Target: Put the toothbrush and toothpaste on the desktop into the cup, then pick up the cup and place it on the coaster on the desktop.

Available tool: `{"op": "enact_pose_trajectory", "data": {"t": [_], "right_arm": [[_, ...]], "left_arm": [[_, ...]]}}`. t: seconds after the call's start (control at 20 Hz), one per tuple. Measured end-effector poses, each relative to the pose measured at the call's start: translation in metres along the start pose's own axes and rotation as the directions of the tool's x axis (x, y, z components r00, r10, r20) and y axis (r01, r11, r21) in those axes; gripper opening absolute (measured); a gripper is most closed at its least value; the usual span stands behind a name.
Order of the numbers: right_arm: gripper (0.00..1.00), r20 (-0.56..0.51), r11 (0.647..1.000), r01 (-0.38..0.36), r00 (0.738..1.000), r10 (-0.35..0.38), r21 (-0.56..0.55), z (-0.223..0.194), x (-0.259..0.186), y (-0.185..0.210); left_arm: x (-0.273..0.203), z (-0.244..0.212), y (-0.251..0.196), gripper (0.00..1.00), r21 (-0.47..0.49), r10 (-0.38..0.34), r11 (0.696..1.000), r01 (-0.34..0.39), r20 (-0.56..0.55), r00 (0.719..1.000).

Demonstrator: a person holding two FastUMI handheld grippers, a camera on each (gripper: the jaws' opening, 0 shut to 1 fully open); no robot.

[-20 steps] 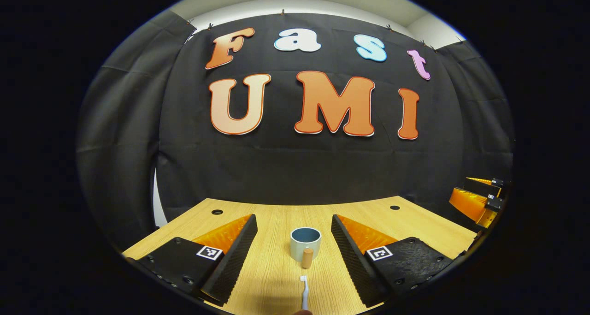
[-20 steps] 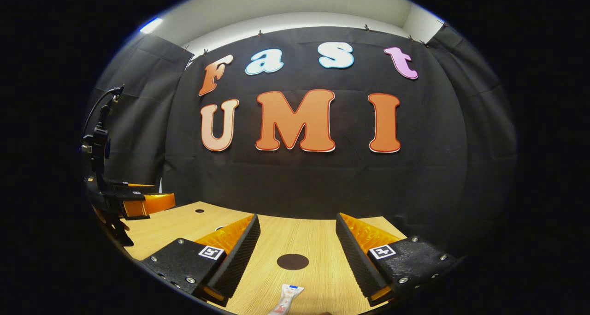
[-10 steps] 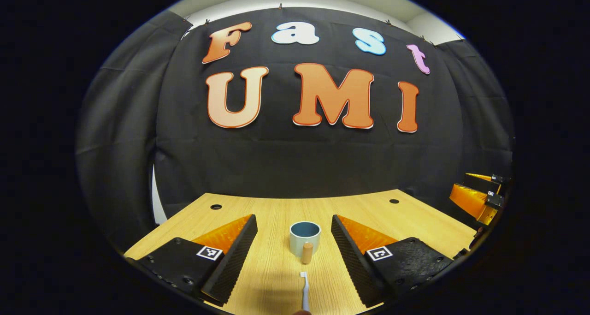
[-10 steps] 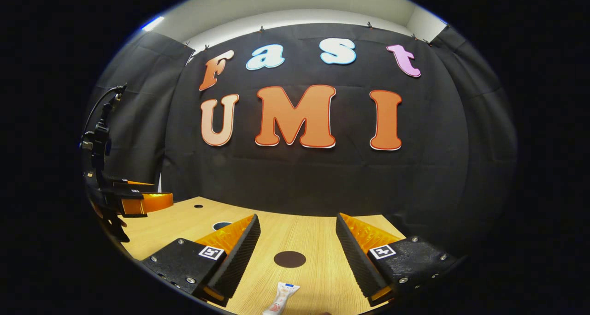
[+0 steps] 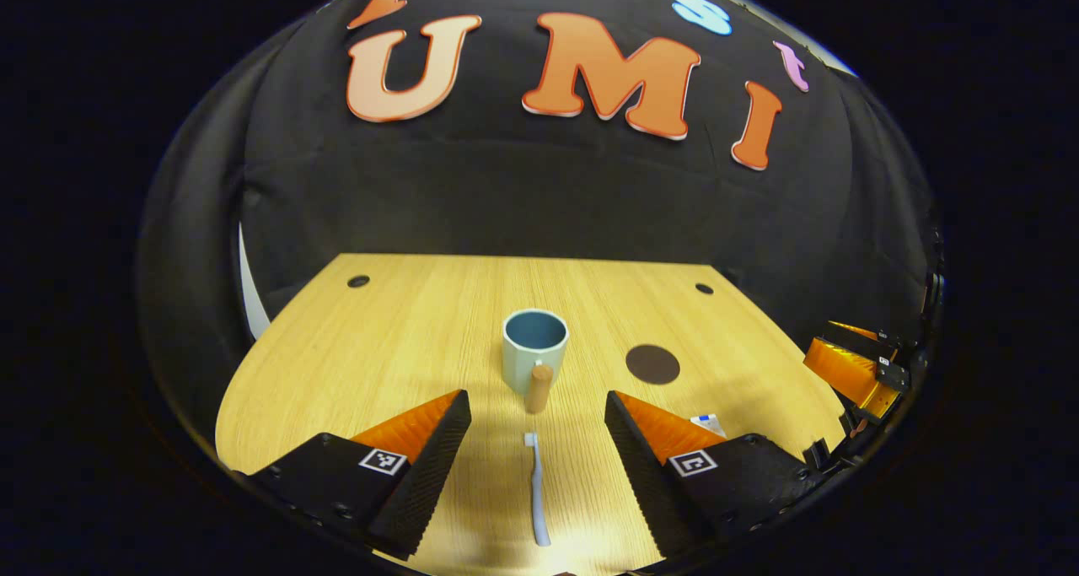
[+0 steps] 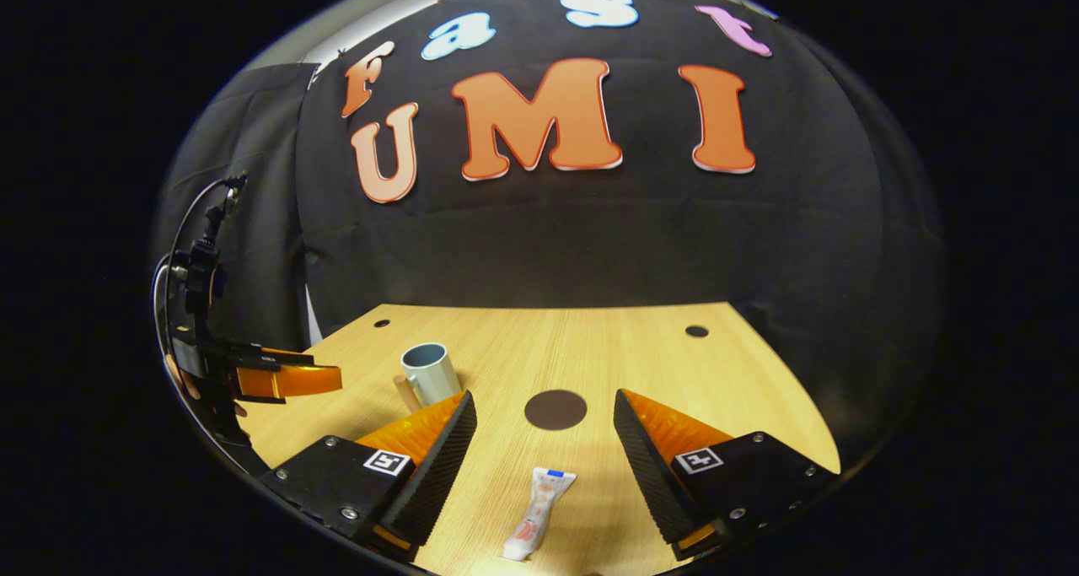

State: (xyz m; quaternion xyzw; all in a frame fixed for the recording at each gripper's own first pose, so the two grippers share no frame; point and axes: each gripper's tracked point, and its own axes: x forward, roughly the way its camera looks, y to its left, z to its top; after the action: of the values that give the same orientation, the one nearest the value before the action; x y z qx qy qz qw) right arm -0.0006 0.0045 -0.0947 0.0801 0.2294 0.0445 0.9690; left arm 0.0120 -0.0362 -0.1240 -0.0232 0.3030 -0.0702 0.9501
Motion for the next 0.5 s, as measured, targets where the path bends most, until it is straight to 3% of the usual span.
{"op": "enact_pose_trajectory", "data": {"t": [0.25,0.5], "right_arm": [[0.94,-0.198,0.998,-0.009,0.98,0.021,0.059,-0.035,0.02,-0.01],[0.84,-0.353,0.999,-0.015,0.936,0.003,-0.033,-0.071,0.032,-0.01]], "left_arm": [[0.019,-0.037,0.008,0.95,-0.015,0.008,1.0,-0.012,-0.219,0.976],[0.03,-0.079,0.006,0.91,-0.051,-0.001,0.998,-0.024,-0.432,0.902]]}}
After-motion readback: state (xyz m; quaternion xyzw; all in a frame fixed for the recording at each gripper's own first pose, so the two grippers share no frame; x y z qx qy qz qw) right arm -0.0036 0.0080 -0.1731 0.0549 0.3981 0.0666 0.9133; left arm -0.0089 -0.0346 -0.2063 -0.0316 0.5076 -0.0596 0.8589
